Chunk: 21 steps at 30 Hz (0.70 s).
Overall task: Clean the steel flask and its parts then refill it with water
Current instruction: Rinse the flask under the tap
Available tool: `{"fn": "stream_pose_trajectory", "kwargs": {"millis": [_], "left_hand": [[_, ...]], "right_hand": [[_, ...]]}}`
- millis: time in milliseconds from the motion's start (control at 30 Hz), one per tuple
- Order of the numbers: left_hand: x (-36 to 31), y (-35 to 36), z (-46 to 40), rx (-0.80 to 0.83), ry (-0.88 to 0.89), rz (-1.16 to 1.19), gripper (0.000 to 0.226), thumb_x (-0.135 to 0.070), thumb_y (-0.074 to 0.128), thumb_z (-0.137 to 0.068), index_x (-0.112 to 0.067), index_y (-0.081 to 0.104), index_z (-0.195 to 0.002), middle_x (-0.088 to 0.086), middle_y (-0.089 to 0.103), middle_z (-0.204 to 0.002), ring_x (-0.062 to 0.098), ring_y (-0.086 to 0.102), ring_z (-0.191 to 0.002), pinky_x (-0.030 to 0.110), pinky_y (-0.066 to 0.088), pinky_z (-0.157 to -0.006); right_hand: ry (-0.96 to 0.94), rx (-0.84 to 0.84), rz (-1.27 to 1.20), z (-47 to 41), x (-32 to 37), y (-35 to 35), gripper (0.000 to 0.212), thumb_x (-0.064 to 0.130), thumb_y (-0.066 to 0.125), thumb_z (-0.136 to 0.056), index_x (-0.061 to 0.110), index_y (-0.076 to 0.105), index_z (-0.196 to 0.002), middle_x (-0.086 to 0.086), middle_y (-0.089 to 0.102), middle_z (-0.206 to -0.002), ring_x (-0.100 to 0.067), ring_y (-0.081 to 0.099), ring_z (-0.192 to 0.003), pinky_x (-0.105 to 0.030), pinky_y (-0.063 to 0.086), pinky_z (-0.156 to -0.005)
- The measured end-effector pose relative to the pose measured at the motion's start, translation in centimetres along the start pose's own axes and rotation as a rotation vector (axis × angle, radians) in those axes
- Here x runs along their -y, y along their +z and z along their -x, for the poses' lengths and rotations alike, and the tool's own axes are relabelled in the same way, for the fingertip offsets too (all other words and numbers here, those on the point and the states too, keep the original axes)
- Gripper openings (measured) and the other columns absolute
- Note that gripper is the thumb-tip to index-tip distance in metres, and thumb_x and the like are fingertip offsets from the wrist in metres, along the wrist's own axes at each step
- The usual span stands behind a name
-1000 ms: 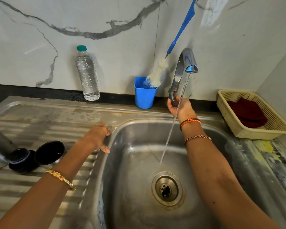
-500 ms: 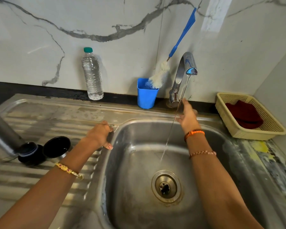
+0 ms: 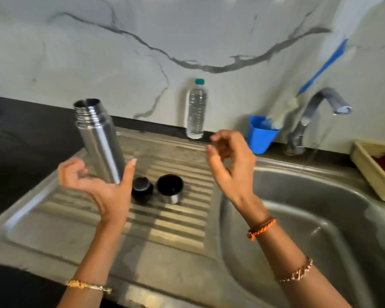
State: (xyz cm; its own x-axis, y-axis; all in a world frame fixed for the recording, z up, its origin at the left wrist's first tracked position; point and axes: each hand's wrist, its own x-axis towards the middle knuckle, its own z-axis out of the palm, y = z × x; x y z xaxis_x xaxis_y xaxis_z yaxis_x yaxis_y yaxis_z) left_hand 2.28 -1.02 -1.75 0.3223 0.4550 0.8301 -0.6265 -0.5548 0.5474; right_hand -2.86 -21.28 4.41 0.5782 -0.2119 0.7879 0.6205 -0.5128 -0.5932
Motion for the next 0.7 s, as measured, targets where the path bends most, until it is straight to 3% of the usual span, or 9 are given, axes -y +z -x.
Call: {"fn": "stream_pose_trajectory", "kwargs": {"millis": [67,133,200,267,367,467,533,600,700], "left_hand": [[2.3,-1.3,-1.8,0.106,-0.27,0.062,0.089,-0.041,0.081,-0.058,-0.009,0.021,-0.115,0.006,0.021,-0.119,0.013,0.033,-0.099,0.026,0.037,-0.087],[5.1,-1.9,-2.9,0.316,-0.412,0.085,0.103,-0.041,0.084,-0.049,-0.013,0.02,-0.125,0.003,0.024,-0.125,0.021,0.04,-0.107,0.035,0.04,-0.096],[7.9,-2.1,-3.8,0.562,-0.551,0.119,0.114,-0.037,0.089,-0.042,-0.015,0.024,-0.133,0.002,0.031,-0.133,0.024,0.041,-0.12,0.042,0.037,-0.105],[9.7,-2.0,-4.3,0.738,-0.65,0.155,0.115,-0.045,0.088,-0.033,-0.025,0.03,-0.131,0.002,0.039,-0.135,0.02,0.043,-0.123,0.045,0.037,-0.106],[11.1,-1.8,-4.8,0.835,-0.707,0.209,0.1,-0.049,0.083,-0.033,-0.033,0.04,-0.122,0.002,0.052,-0.125,0.02,0.05,-0.116,0.048,0.043,-0.099],[11.1,-1.6,-5.3,0.798,-0.644,0.197,0.086,-0.027,0.089,-0.05,-0.025,0.046,-0.124,0.001,0.058,-0.119,0.018,0.054,-0.11,0.047,0.045,-0.097],[10.1,-1.3,-6.1,0.769,-0.53,0.218,0.077,-0.015,0.086,-0.059,-0.025,0.047,-0.124,-0.005,0.058,-0.117,0.015,0.053,-0.111,0.038,0.045,-0.098],[7.8,-0.7,-7.6,0.743,-0.375,0.248,0.074,-0.019,0.085,-0.061,-0.036,0.045,-0.121,-0.011,0.055,-0.114,0.012,0.052,-0.108,0.025,0.044,-0.092],[3.0,1.2,-9.0,0.789,-0.134,0.321,0.076,-0.042,0.075,-0.06,-0.024,0.047,-0.129,-0.007,0.054,-0.12,0.011,0.052,-0.108,0.026,0.043,-0.091]], "right_hand": [[0.159,0.14,-0.069,-1.6,1.8,5.6,0.021,0.021,0.066,-0.078,0.02,0.056,-0.096,0.013,0.056,-0.086,-0.004,0.054,-0.069,-0.016,0.045,-0.062],[0.242,0.273,-0.072,-3.1,3.0,10.7,0.042,0.02,0.075,-0.074,0.015,0.056,-0.111,0.01,0.057,-0.1,0.002,0.053,-0.081,-0.011,0.044,-0.073],[0.354,0.369,-0.082,-4.6,3.7,15.3,0.068,0.023,0.08,-0.071,0.012,0.045,-0.128,0.0,0.054,-0.12,-0.004,0.053,-0.099,-0.019,0.045,-0.09],[0.489,0.427,-0.088,-5.4,3.7,18.6,0.086,0.028,0.083,-0.066,0.014,0.035,-0.137,-0.005,0.049,-0.133,-0.016,0.051,-0.116,-0.034,0.043,-0.1],[0.552,0.43,-0.064,-5.3,3.3,21.6,0.084,0.03,0.085,-0.062,0.012,0.041,-0.132,-0.003,0.06,-0.12,-0.018,0.058,-0.109,-0.038,0.047,-0.097],[0.489,0.342,0.017,-5.0,3.7,21.9,0.062,0.032,0.084,-0.062,0.014,0.055,-0.114,0.004,0.065,-0.099,-0.014,0.063,-0.094,-0.036,0.052,-0.087],[0.463,0.227,0.01,-5.5,4.3,20.8,0.056,0.033,0.085,-0.061,0.016,0.058,-0.107,0.005,0.067,-0.093,-0.012,0.065,-0.088,-0.034,0.054,-0.082],[0.463,0.065,-0.105,-6.7,5.2,18.3,0.05,0.03,0.084,-0.061,0.015,0.059,-0.102,0.003,0.068,-0.09,-0.012,0.065,-0.083,-0.032,0.055,-0.077],[0.44,-0.23,-0.275,-8.0,6.7,12.2,0.031,0.021,0.079,-0.064,0.017,0.061,-0.089,0.005,0.066,-0.081,-0.002,0.063,-0.071,-0.019,0.051,-0.067]]}}
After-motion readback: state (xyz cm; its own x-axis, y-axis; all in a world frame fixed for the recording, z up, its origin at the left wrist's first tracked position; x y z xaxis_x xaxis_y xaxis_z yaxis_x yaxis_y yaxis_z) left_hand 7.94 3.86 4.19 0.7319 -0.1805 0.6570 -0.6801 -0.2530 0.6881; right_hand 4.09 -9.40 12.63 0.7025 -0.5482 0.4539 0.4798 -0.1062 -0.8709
